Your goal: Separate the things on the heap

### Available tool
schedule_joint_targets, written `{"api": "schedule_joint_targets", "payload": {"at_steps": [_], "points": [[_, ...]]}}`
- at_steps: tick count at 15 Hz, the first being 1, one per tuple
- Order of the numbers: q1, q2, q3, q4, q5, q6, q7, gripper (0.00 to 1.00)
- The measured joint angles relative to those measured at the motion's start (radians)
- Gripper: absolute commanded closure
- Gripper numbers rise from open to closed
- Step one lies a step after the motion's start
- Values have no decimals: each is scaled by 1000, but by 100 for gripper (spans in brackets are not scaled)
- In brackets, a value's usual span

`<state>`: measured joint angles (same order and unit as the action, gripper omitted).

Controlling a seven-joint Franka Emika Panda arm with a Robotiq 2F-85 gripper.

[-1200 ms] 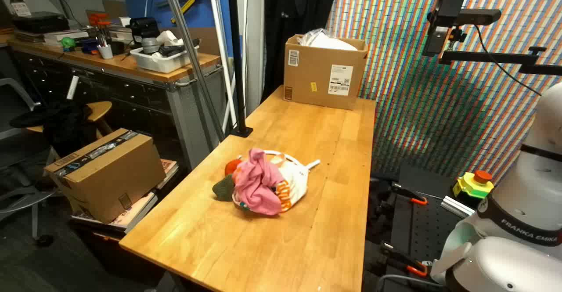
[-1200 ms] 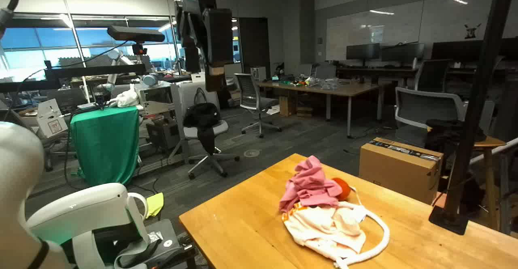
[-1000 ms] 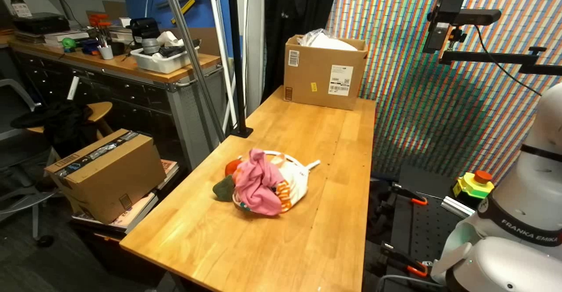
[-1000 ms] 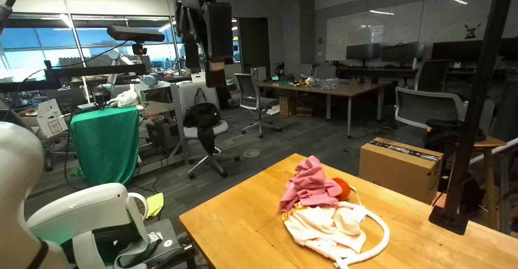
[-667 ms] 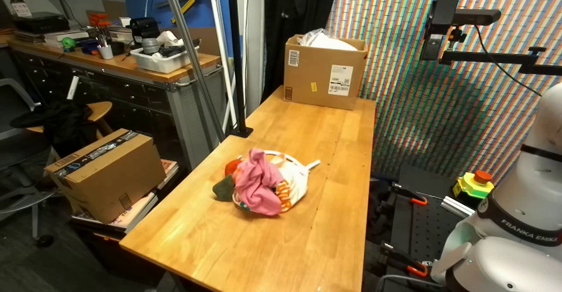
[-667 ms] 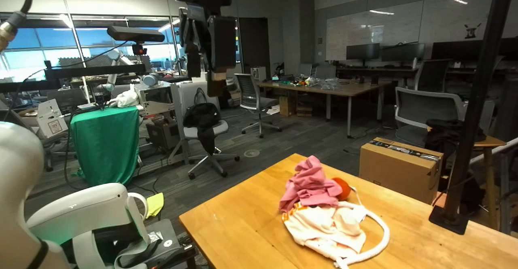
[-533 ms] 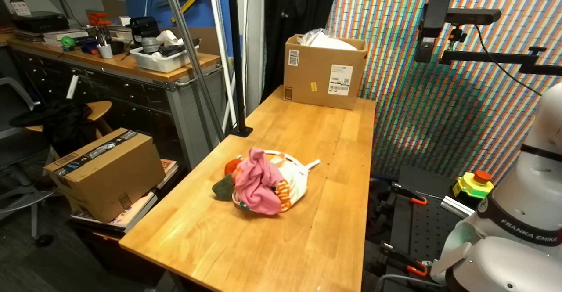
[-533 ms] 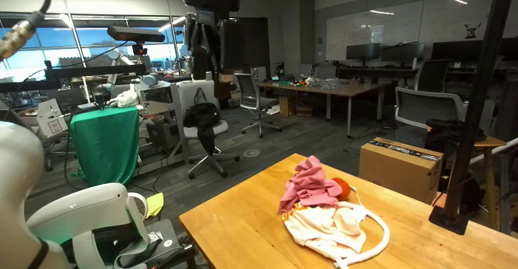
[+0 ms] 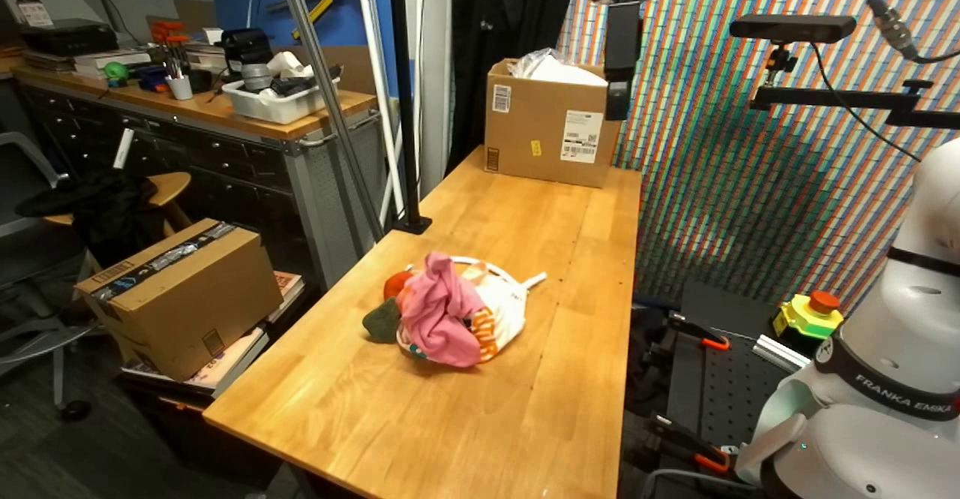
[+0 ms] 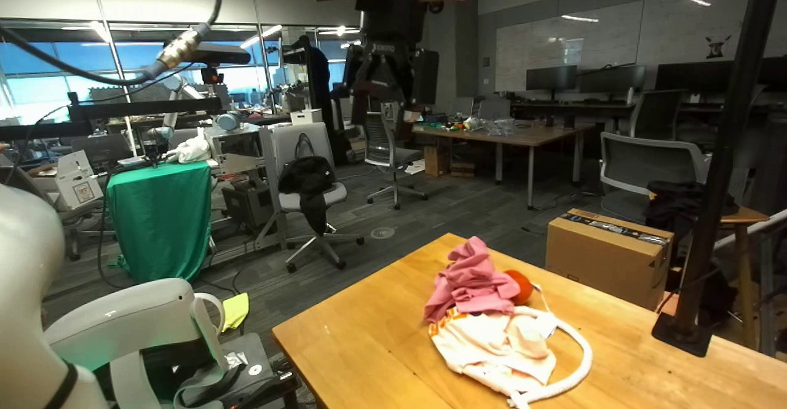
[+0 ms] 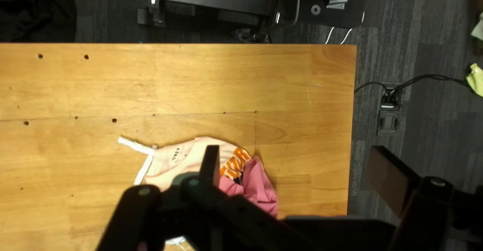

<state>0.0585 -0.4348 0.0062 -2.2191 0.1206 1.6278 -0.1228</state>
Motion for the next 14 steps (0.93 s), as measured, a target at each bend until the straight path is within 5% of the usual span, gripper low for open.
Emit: {"api": "schedule_joint_targets", "payload": {"at_steps": [7,14], "points": [[50,275,54,153,0,147,-96,0],[76,455,105,168,0,347,-198,0]]}}
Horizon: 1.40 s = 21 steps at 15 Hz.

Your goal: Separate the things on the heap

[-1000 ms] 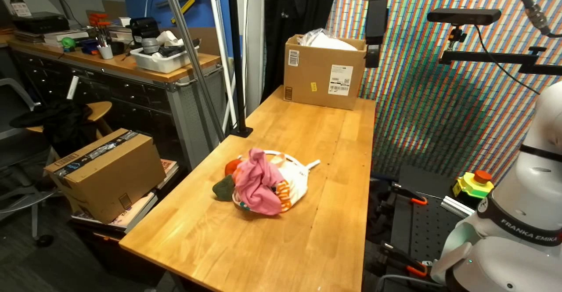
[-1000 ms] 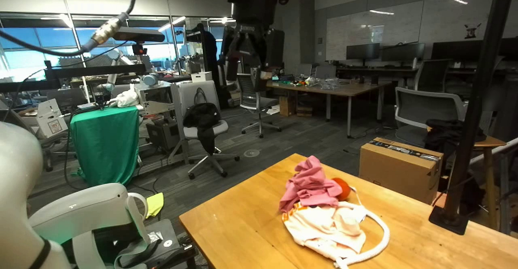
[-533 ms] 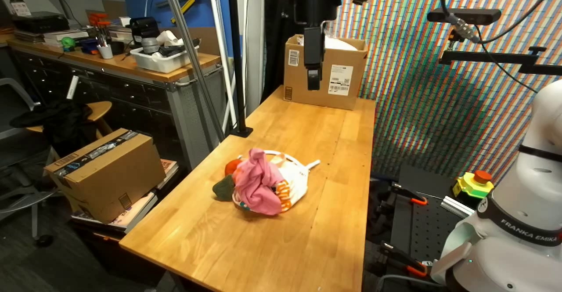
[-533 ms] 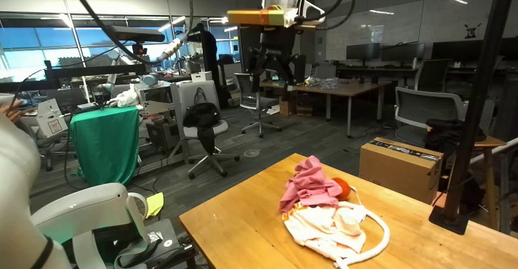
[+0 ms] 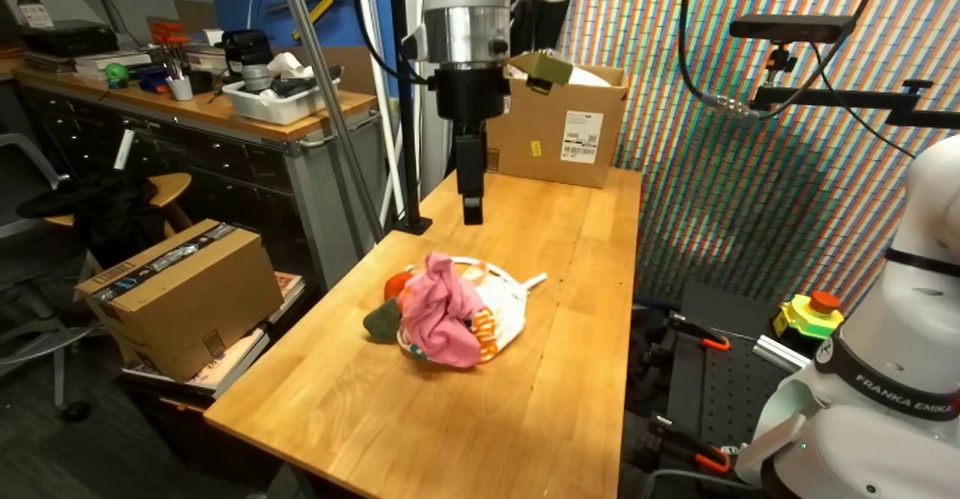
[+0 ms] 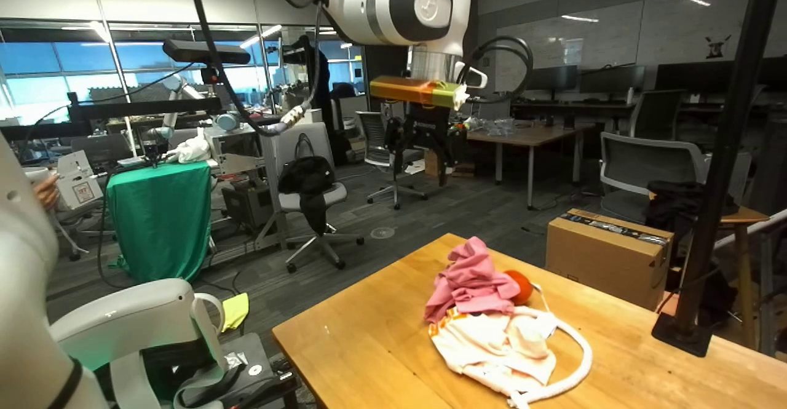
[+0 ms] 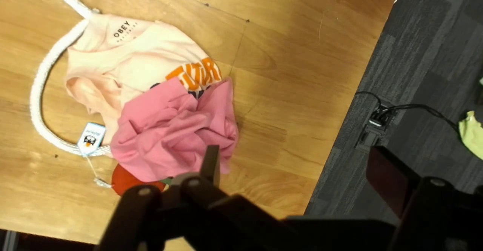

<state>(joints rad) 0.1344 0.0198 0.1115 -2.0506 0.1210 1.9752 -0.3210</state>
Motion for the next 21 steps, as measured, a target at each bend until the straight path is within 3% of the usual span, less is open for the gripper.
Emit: {"api": "schedule_joint_targets", "payload": {"at_steps": [5,11,16,21], "points": [[8,129,27,1,-46,183,-9,0],[12,264,16,0,-246,401,140,0],[23,335,-17,0,-388,454,272,0],[37,373,-38,1,-424,470,336,0]]}}
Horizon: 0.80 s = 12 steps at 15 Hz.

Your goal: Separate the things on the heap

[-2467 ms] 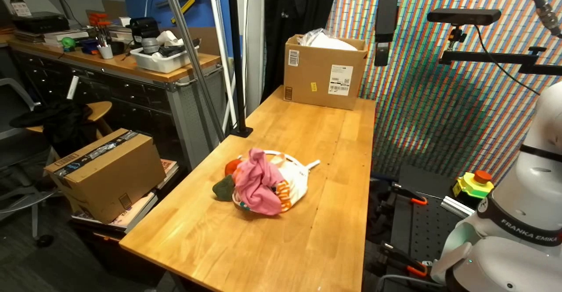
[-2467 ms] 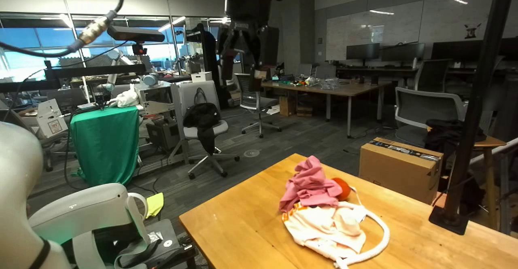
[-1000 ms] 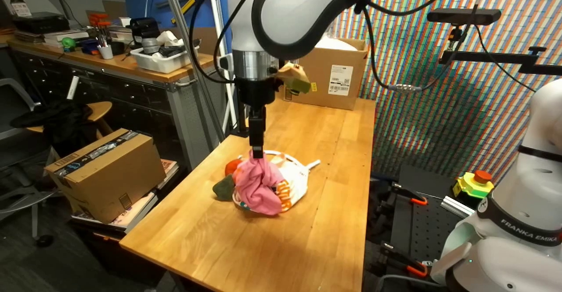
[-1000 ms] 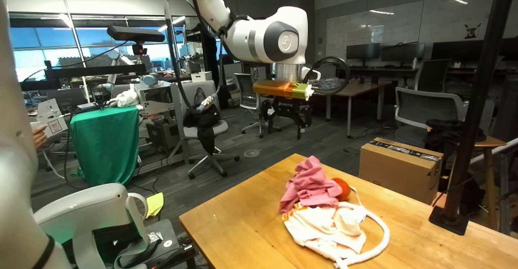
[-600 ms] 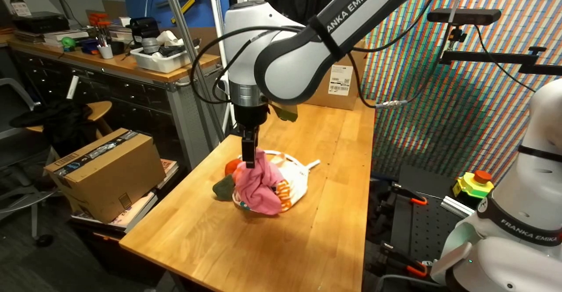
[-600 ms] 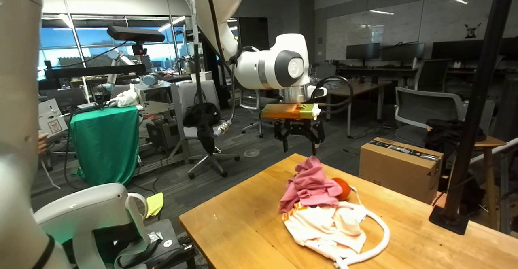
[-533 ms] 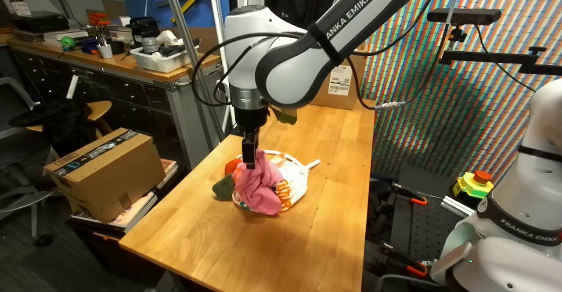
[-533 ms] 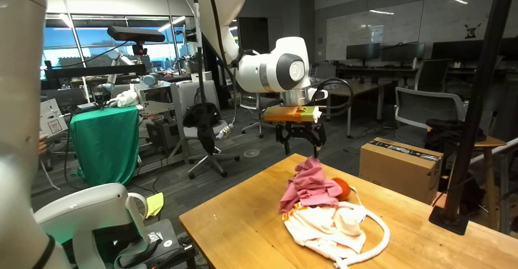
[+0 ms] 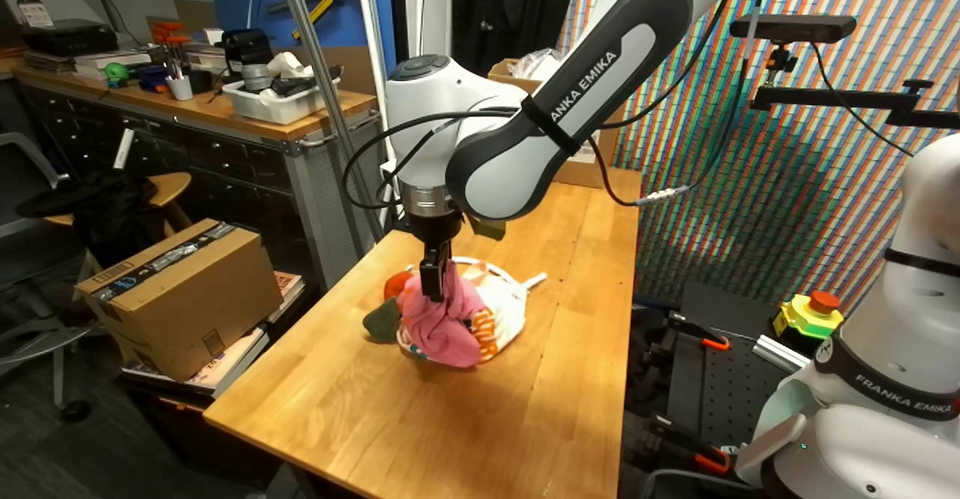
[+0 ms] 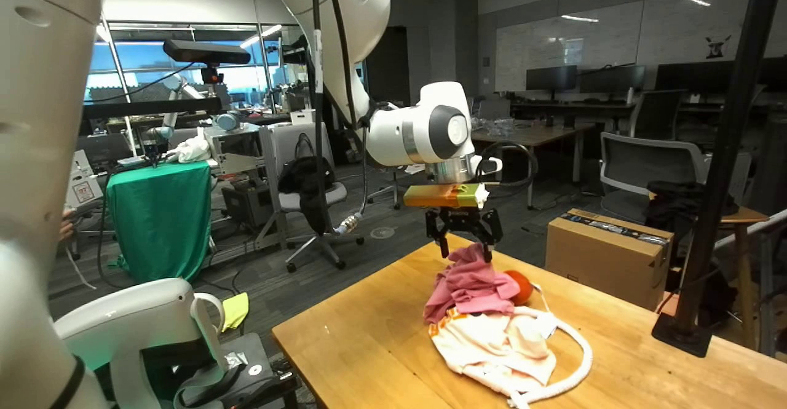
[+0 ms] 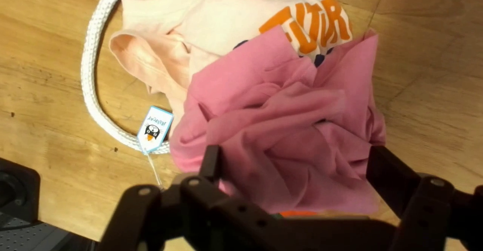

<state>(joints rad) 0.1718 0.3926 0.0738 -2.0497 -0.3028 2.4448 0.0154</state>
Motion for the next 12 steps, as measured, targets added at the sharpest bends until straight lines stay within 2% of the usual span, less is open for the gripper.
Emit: {"api": "schedule_joint_targets", "payload": {"at_steps": [12], "points": [[-5,69,-12,7,33,83,44,0]]}}
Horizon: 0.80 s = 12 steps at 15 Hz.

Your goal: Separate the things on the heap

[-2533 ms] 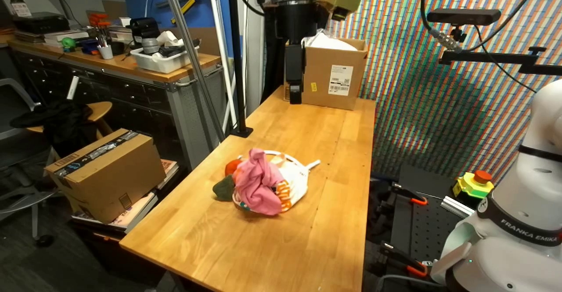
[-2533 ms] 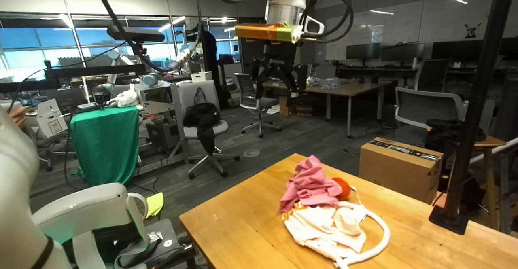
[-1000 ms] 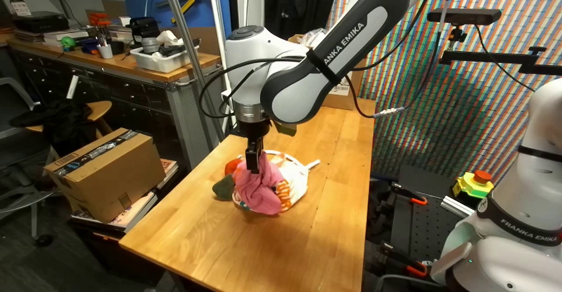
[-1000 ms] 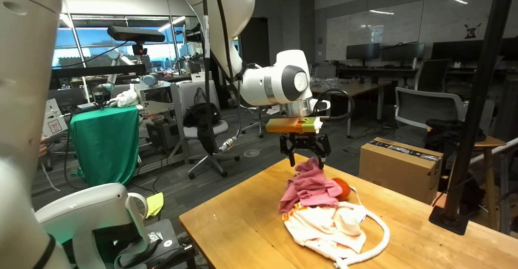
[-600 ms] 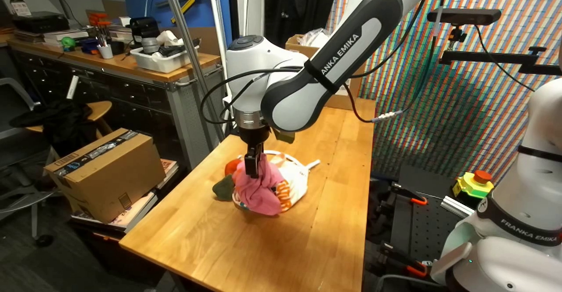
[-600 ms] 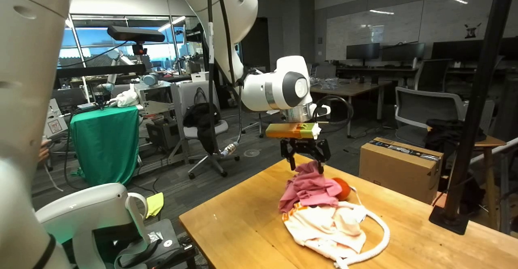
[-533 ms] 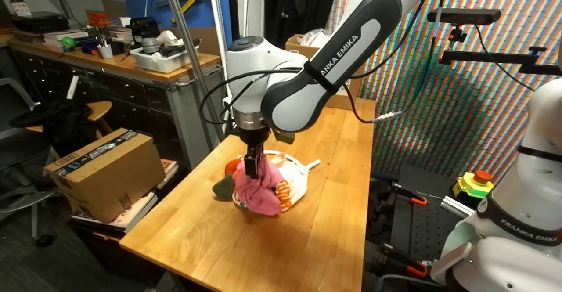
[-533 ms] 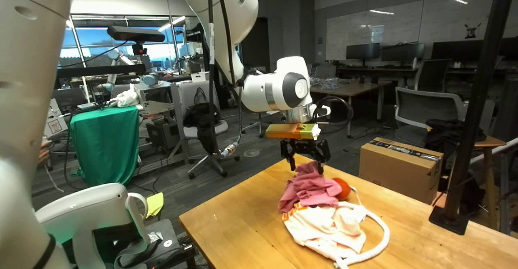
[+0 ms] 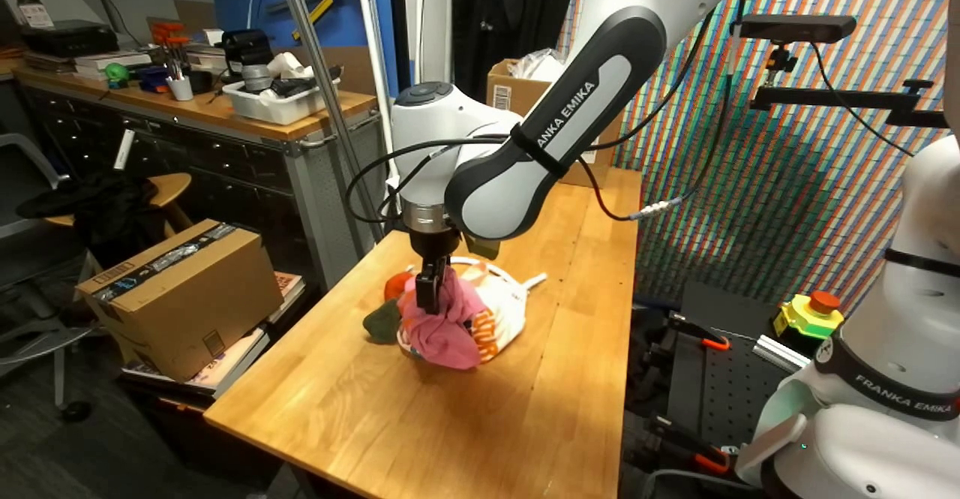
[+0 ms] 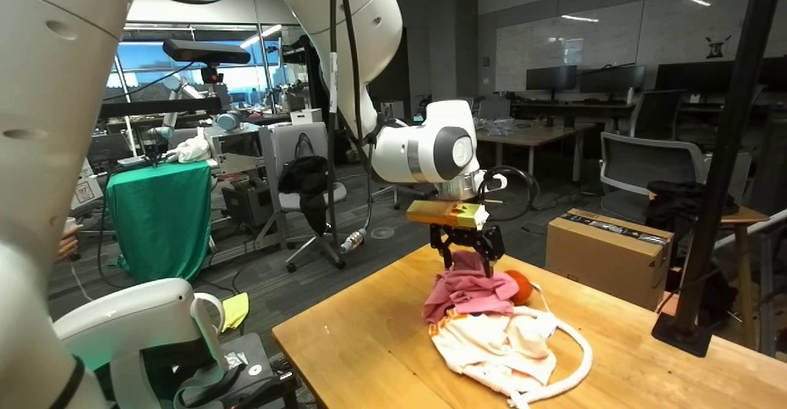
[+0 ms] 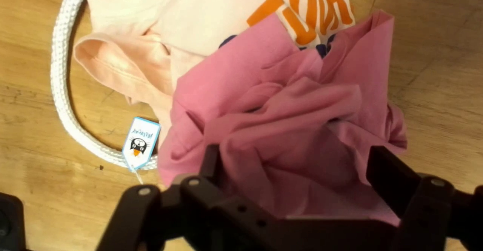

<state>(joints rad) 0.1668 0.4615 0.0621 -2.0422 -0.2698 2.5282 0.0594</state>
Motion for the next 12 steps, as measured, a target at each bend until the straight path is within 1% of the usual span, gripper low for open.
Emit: {"api": "schedule_joint_targets", "payload": {"at_steps": [2,3,4,5,6,8,12], "points": [[-3,13,-5,5,15,7,0,0],[-4,17,-7,6,22,10,0,25],[-5,20,-9,7,25,11,0,26],[-6,22,-12,7,28,13,0,32],[-7,23,-14,8,31,13,0,42],[-9,24,-18,8,37,13,0,58],[-12,24,-21,8,50,13,0,86]]}}
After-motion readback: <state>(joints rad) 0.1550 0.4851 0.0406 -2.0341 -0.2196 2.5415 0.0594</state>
